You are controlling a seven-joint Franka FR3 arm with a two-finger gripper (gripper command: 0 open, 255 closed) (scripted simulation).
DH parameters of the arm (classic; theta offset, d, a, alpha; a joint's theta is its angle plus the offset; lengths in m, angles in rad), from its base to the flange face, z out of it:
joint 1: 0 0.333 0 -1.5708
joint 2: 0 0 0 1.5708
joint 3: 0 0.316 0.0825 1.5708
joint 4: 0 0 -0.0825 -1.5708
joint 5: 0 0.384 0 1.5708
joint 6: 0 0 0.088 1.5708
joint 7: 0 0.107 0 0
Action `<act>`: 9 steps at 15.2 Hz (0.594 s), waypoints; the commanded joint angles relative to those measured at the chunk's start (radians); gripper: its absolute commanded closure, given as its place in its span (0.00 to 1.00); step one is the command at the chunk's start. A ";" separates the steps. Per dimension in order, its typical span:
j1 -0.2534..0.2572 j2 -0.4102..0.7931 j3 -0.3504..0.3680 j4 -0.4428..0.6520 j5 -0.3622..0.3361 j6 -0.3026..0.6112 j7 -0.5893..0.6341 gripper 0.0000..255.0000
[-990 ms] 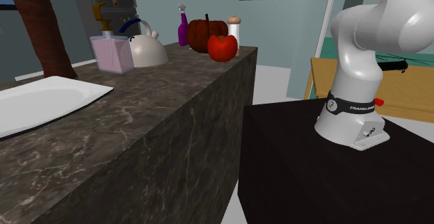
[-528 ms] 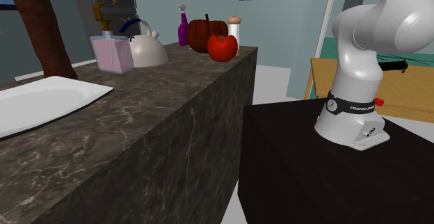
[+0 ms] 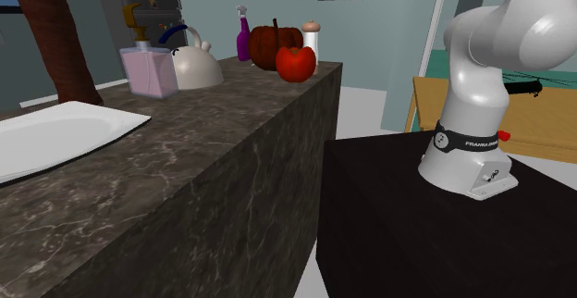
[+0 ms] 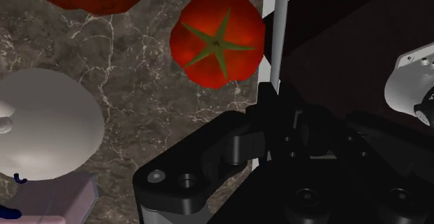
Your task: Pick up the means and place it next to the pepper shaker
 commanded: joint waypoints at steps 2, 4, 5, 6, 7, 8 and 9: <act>-0.021 0.019 -0.058 0.020 -0.004 0.009 -0.081 1.00; -0.032 0.045 -0.101 0.048 0.003 0.013 -0.139 1.00; -0.038 0.061 -0.124 0.063 0.008 0.015 -0.169 1.00; -0.043 0.078 -0.148 0.080 0.015 0.017 -0.200 1.00; -0.049 0.098 -0.172 0.098 0.025 0.019 -0.233 1.00; -0.056 0.119 -0.196 0.117 0.036 0.021 -0.266 1.00; -0.062 0.143 -0.222 0.138 0.051 0.023 -0.300 1.00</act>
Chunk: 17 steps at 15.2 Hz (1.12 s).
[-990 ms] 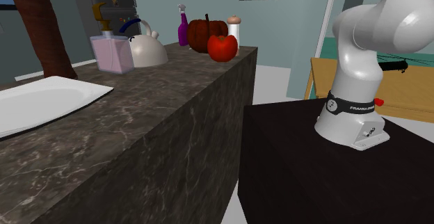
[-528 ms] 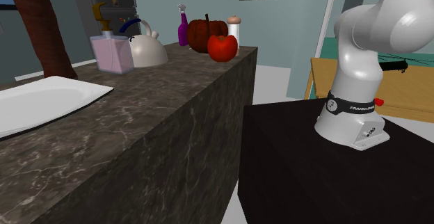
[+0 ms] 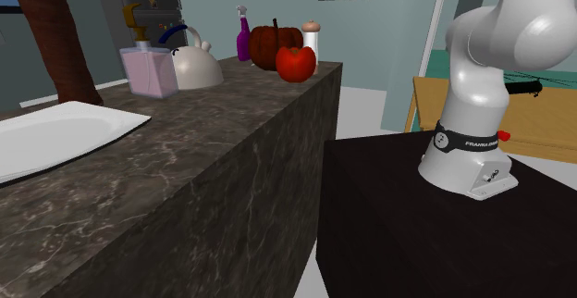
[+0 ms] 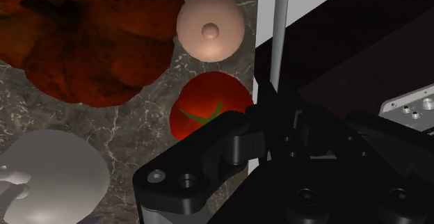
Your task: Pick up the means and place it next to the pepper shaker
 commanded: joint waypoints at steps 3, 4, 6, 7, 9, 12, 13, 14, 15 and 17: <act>-0.031 0.110 -0.104 0.089 0.073 0.004 -0.148 1.00; -0.044 0.145 -0.130 0.115 0.101 0.004 -0.189 1.00; -0.081 0.227 -0.178 0.174 0.168 -0.002 -0.275 1.00; -0.107 0.272 -0.197 0.206 0.207 -0.008 -0.320 1.00; -0.178 0.366 -0.221 0.278 0.290 -0.026 -0.407 1.00; -0.334 0.518 -0.221 0.422 0.421 -0.075 -0.530 1.00; -0.330 0.510 -0.215 0.401 0.413 -0.058 -0.526 1.00; -0.323 0.504 -0.215 0.380 0.408 -0.042 -0.524 1.00; -0.316 0.499 -0.216 0.360 0.403 -0.026 -0.522 1.00; -0.303 0.489 -0.217 0.322 0.396 0.005 -0.519 1.00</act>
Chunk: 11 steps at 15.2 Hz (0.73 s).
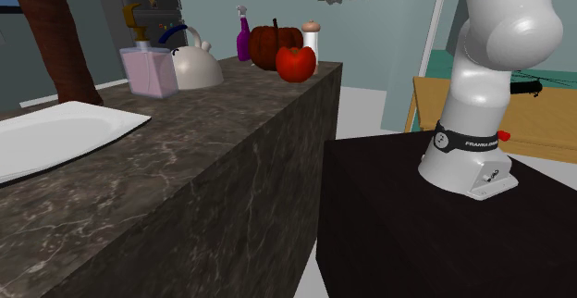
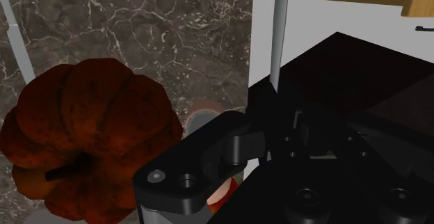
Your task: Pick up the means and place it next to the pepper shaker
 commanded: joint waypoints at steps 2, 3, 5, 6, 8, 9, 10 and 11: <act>0.016 -0.009 -0.001 -0.055 -0.008 0.049 0.003 1.00; 0.021 -0.013 -0.001 -0.073 -0.010 0.063 0.004 1.00; 0.030 -0.018 -0.001 -0.106 -0.014 0.093 0.006 1.00; 0.033 -0.020 -0.001 -0.122 -0.016 0.107 0.007 1.00; 0.040 -0.024 -0.001 -0.153 -0.018 0.135 0.008 1.00; 0.043 -0.025 -0.001 -0.167 -0.018 0.149 0.008 1.00; 0.046 -0.025 0.000 -0.182 -0.019 0.163 0.008 1.00; 0.048 -0.026 0.000 -0.196 -0.019 0.176 0.008 1.00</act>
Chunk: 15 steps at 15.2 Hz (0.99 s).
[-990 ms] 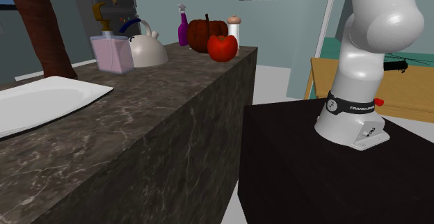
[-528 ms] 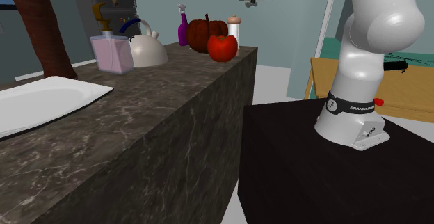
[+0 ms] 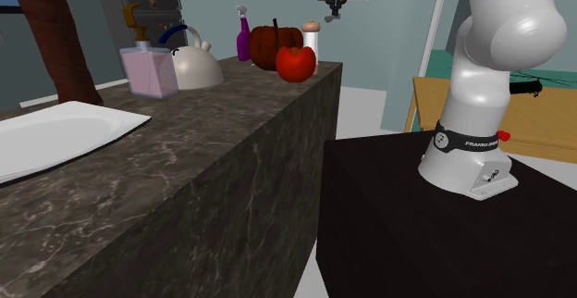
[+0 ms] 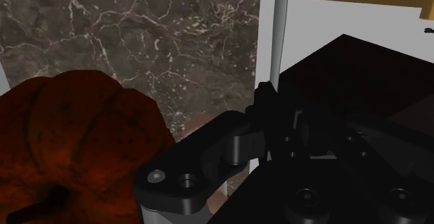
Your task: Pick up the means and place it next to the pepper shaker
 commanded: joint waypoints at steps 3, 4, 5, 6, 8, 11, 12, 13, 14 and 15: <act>0.008 -0.001 0.002 -0.057 0.001 0.056 -0.002 1.00; 0.009 0.000 0.003 -0.070 0.002 0.069 -0.003 1.00; 0.010 0.001 0.004 -0.082 0.004 0.082 -0.003 1.00; 0.011 0.003 0.005 -0.094 0.006 0.095 -0.005 1.00; 0.011 0.007 0.007 -0.118 0.010 0.120 -0.007 1.00; 0.011 0.015 0.012 -0.151 0.019 0.157 -0.013 1.00; 0.010 0.018 0.013 -0.161 0.022 0.170 -0.015 1.00; 0.010 0.021 0.015 -0.171 0.026 0.182 -0.017 1.00; 0.008 0.025 0.017 -0.181 0.030 0.194 -0.019 1.00; 0.007 0.029 0.019 -0.191 0.034 0.206 -0.022 1.00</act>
